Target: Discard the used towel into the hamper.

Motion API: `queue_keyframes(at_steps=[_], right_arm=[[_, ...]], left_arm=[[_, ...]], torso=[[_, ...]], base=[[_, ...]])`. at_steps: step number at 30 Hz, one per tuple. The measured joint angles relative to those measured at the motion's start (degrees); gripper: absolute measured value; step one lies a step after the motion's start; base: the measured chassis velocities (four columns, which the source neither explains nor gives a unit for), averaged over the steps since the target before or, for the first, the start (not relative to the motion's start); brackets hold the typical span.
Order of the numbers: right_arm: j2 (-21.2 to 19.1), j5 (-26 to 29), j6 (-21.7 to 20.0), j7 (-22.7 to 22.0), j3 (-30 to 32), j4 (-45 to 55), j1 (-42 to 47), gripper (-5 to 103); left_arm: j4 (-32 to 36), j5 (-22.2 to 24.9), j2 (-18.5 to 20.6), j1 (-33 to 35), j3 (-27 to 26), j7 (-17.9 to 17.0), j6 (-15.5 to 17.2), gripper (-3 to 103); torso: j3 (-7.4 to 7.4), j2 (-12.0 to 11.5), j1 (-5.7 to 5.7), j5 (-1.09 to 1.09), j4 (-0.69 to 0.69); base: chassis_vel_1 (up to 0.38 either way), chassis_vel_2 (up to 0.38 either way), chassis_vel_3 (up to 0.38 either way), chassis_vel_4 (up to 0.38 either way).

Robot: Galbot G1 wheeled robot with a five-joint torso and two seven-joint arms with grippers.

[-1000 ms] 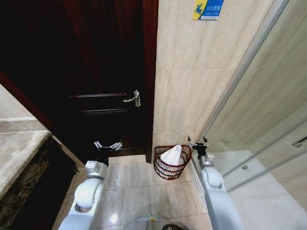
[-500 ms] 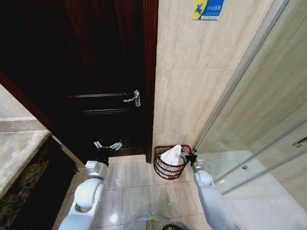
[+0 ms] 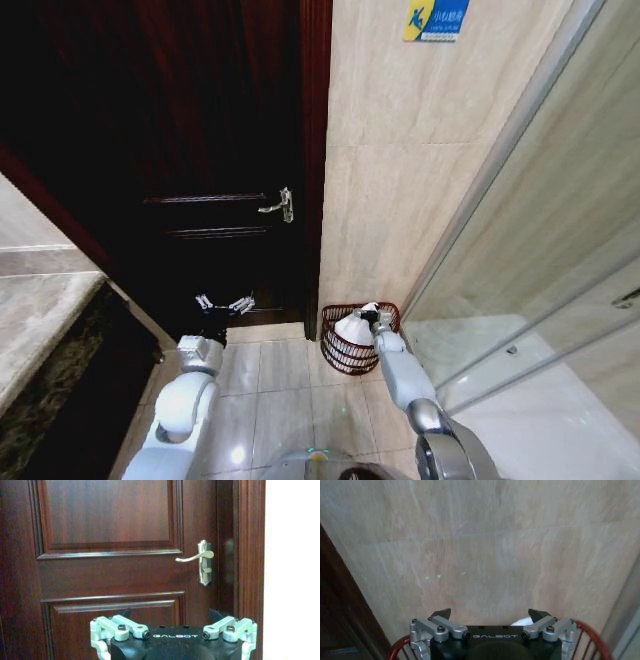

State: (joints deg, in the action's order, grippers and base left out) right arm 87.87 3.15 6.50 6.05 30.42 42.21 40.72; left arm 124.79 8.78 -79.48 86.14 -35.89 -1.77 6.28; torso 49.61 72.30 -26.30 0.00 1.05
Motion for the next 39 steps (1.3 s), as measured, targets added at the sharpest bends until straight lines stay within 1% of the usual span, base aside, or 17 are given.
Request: queue_keyframes(at_steps=[1, 2, 4, 5, 6, 10, 16, 23, 27, 29, 31, 33, 37, 39], right_arm=[[0.0, 0.0, 0.0, 0.0, 0.0, 0.0, 0.0, 100], [-0.2, 0.1, 0.1, -0.6, -0.1, 3.8, 2.5, 100], [-0.6, -0.1, 0.1, -1.9, 0.0, 11.5, 7.8, 100], [-0.7, -0.2, 0.1, -2.2, 0.1, 14.9, 10.0, 100], [-0.8, -0.5, 0.0, -2.4, 0.4, 18.6, 12.2, 100], [-1.2, -1.6, 0.0, -2.6, 0.7, 22.5, 14.4, 100], [-1.4, -1.6, 0.0, -2.6, 0.9, 26.0, 15.8, 100], [-1.6, -1.5, -0.5, -2.5, 1.0, 29.2, 17.5, 100], [-2.3, -0.9, -1.8, -1.6, 1.0, 31.1, 18.8, 100], [-2.6, -1.0, -2.2, -1.0, 1.1, 31.3, 19.1, 100], [-2.9, -1.4, -3.0, -0.3, 1.4, 31.0, 19.5, 100], [-3.0, -1.3, -3.0, -0.3, 1.5, 30.7, 19.6, 100], [-2.9, -0.5, -2.4, -0.8, 1.6, 30.4, 19.9, 100], [-2.9, -0.4, -2.4, -0.8, 1.6, 30.7, 20.0, 100]], left_arm=[[0.0, 0.0, 0.0, 0.0, 0.0, 0.0, 0.0, 100], [0.0, 0.0, 0.0, 0.0, 0.0, 0.0, 0.0, 100], [0.0, 0.0, 0.0, 0.0, 0.0, 0.0, 0.0, 100], [0.0, 0.0, 0.0, 0.0, 0.0, 0.0, 0.0, 100], [0.0, 0.0, 0.0, 0.0, 0.0, 0.0, 0.0, 100], [0.0, 0.0, 0.0, 0.0, 0.0, 0.0, 0.0, 100], [0.0, 0.0, 0.0, 0.0, 0.0, 0.0, 0.0, 100], [0.0, 0.0, 0.0, 0.0, 0.0, 0.0, 0.0, 100], [0.0, 0.0, 0.0, 0.0, 0.0, 0.0, 0.0, 100], [0.0, 0.0, 0.0, 0.0, 0.0, 0.0, 0.0, 100], [0.0, 0.0, 0.0, 0.0, 0.0, 0.0, 0.0, 100], [0.0, 0.0, 0.0, 0.0, 0.0, 0.0, 0.0, 100], [0.0, 0.0, 0.0, 0.0, 0.0, 0.0, 0.0, 100], [0.0, 0.0, 0.0, 0.0, 0.0, 0.0, 0.0, 100]], torso=[[0.0, 0.0, 0.0, 0.0, 0.0], [-0.01, 0.0, 0.0, 0.0, 0.0], [-0.01, 0.0, 0.01, 0.0, -0.04], [-0.01, 0.0, 0.02, 0.0, -0.03], [-0.02, 0.0, 0.03, 0.0, -0.05], [-0.13, -0.2, 0.12, 0.0, -0.03], [-0.83, -1.5, 0.73, 0.0, -0.02], [-2.15, -4.0, 1.87, 0.0, -0.02], [-2.79, -5.2, 2.43, 0.0, -0.03], [-3.01, -5.6, 2.62, 0.0, -0.03], [-3.57, -6.6, 3.07, 0.0, -0.03], [-3.74, -6.9, 3.19, 0.0, -0.03], [-4.66, -8.6, 3.96, 0.0, -0.02], [-4.87, -9.0, 4.11, 0.01, -0.03]], base=[[0.0, 0.0, 0.0, 0.0], [0.0, 0.0, 0.0, 0.0], [0.0, 0.0, 0.0, 0.0], [0.0, 0.0, 0.0, 0.0], [0.0, 0.0, 0.0, 0.0], [0.0, 0.0, 0.0, 0.0], [0.0, 0.0, 0.0, 0.0], [0.0, 0.0, 0.0, 0.0], [0.0, 0.0, 0.0, 0.0], [0.0, 0.0, 0.0, 0.0], [0.0, 0.0, 0.0, 0.0], [0.0, 0.0, 0.0, 0.0], [0.0, 0.0, 0.0, 0.0], [0.0, 0.0, 0.0, 0.0]])
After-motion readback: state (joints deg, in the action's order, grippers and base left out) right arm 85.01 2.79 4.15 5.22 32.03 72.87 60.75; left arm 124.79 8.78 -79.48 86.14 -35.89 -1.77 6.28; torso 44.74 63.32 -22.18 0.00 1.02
